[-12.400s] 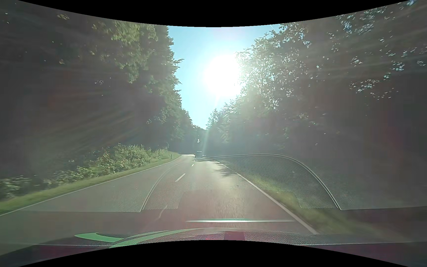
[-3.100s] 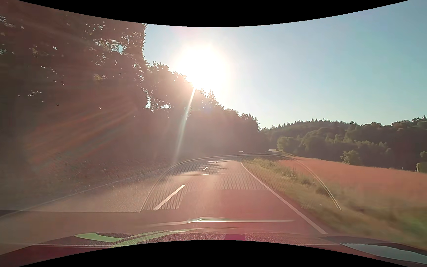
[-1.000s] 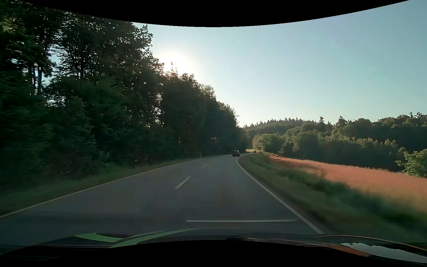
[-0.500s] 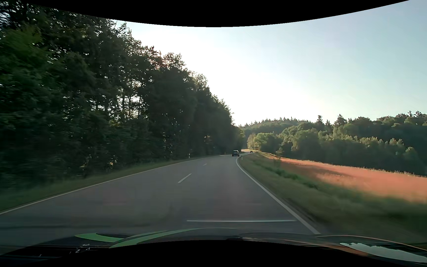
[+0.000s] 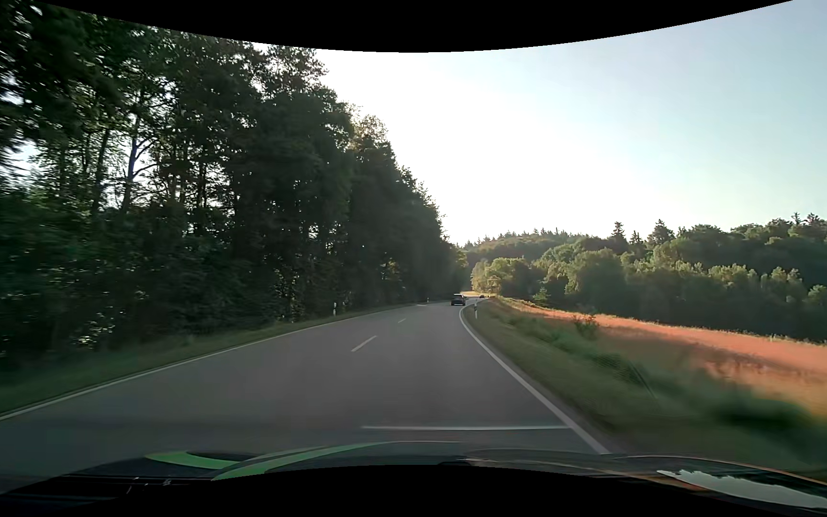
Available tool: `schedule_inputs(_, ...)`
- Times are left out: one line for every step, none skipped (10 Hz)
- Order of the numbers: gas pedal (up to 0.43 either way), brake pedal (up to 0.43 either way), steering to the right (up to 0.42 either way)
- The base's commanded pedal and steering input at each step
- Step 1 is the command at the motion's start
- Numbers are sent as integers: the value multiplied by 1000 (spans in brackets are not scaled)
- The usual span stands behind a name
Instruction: Follow the waypoints while adhering to traffic rules and regulations
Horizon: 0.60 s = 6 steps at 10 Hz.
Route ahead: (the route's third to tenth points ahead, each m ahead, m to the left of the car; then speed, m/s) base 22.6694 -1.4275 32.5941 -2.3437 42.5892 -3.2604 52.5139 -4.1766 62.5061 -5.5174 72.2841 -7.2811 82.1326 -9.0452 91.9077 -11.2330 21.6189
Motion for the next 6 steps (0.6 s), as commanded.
schedule_inputs(209, 0, 13)
schedule_inputs(209, 0, 14)
schedule_inputs(209, 0, 15)
schedule_inputs(209, 0, 16)
schedule_inputs(209, 0, 15)
schedule_inputs(209, 0, 16)
